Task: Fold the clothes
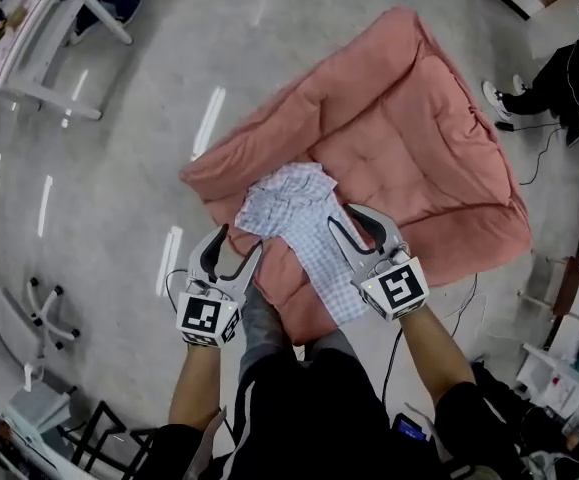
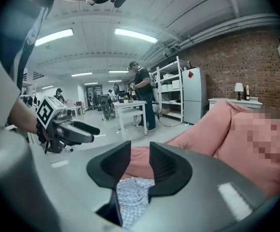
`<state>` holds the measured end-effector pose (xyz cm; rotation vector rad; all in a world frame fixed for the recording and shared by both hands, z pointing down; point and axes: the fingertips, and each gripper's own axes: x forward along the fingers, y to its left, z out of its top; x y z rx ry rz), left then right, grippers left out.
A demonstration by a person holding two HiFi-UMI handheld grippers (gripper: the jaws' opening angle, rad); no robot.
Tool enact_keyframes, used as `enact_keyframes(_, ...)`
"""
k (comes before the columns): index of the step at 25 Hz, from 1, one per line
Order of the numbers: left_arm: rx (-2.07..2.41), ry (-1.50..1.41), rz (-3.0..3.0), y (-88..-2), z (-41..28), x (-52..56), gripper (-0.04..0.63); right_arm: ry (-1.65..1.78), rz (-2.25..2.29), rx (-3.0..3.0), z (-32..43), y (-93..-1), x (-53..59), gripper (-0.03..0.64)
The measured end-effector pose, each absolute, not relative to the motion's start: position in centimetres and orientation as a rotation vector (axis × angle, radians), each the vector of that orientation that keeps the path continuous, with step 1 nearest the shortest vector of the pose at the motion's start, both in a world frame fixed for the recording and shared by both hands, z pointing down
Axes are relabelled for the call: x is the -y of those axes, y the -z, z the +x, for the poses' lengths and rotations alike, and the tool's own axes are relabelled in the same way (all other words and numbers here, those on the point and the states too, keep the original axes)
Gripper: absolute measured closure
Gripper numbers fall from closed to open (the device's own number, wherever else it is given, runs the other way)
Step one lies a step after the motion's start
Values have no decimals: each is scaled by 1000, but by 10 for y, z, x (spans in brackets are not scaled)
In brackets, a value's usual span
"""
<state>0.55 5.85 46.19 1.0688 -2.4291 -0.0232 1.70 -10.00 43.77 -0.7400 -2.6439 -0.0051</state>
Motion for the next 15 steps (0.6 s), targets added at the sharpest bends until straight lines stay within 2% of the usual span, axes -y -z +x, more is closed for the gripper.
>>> enact_keyframes(6,2347,-58,1081,-532,4,-67,391,62,-786,2536,4,-506,77,514)
enact_keyframes(15,2186,-256,1110,-655,2,-80,434,101,-815,2411,-3,-603,56,531)
